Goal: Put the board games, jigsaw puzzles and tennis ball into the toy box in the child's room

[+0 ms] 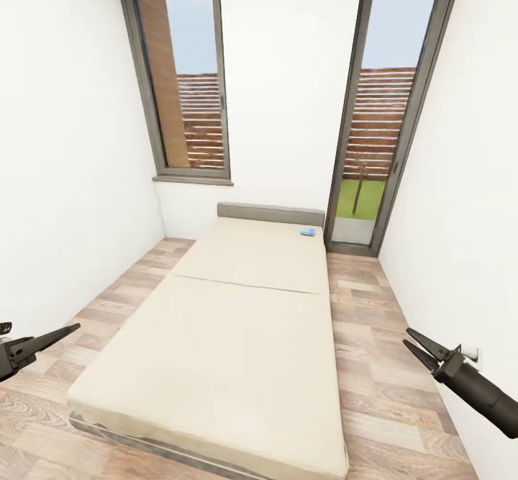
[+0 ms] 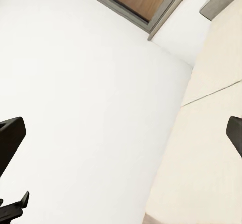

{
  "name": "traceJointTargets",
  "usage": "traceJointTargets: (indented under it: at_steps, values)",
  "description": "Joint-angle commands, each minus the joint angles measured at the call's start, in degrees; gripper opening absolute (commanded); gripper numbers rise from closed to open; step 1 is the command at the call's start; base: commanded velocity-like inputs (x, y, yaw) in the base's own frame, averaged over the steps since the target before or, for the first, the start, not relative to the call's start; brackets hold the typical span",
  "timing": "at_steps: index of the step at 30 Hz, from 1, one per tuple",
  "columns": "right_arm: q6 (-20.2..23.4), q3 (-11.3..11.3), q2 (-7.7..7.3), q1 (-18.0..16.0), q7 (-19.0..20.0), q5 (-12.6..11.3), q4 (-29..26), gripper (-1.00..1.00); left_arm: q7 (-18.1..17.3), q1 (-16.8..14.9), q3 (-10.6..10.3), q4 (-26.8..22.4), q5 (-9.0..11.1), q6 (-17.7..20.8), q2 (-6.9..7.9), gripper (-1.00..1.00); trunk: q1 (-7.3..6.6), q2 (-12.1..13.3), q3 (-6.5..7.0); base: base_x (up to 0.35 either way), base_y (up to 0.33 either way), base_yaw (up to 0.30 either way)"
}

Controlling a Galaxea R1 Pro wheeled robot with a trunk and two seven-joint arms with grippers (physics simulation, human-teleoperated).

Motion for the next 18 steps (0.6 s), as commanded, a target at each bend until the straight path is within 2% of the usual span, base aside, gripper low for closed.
traceJointTargets:
  at_steps: [1, 6, 11, 13, 15, 17, 18]
  values:
    - [0.41, 0.01, -0.01, -0.05, -0.09, -0.36, -0.01, 1.0, -0.25, -0.05, 0.01, -0.02, -0.08, 0.61, 0.01, 1.0, 0.04, -0.13, -0.13, 0.003, -0.005, 0.0]
    - [0.35, 0.08, 0.02, -0.06, -2.11, 1.34, -0.03, 1.0, -0.25, -0.05, 0.01, -0.05, -0.08, 0.61, 0.01, 1.0, 0.04, -0.13, -0.13, 0.001, -0.002, 0.0]
    - [0.56, 0.19, 0.11, -0.53, -6.68, 3.43, -0.45, 1.0, -0.25, -0.05, 0.01, -0.03, -0.08, 0.61, 0.01, 1.0, 0.04, -0.13, -0.13, 0.0, 0.0, 0.0]
    - [0.88, 0.29, 0.12, -1.09, -11.53, 3.99, -1.04, 1.0, -0.25, -0.05, 0.01, -0.01, -0.11, 0.61, 0.01, 1.0, 0.04, -0.13, -0.13, 0.0, 0.0, 0.0]
    - [1.0, 0.29, 0.12, -1.25, -14.46, 4.13, -1.36, 1.0, -0.25, -0.05, 0.01, 0.0, -0.13, 0.61, 0.01, 1.0, 0.04, -0.13, -0.13, 0.0, 0.0, 0.0]
    - [1.11, 0.27, 0.12, -1.42, -20.33, 4.26, -1.72, 1.0, -0.25, -0.05, -0.04, -0.02, -0.25, 0.69, -0.02, 1.0, 0.04, -0.13, -0.13, 0.0, 0.0, 0.0]
    - [1.13, 0.25, 0.12, -1.45, -21.56, 4.26, -1.78, 1.0, -0.25, -0.05, -0.1, -0.05, -0.3, 0.71, -0.04, 1.0, 0.04, -0.13, -0.13, 0.0, 0.0, 0.0]
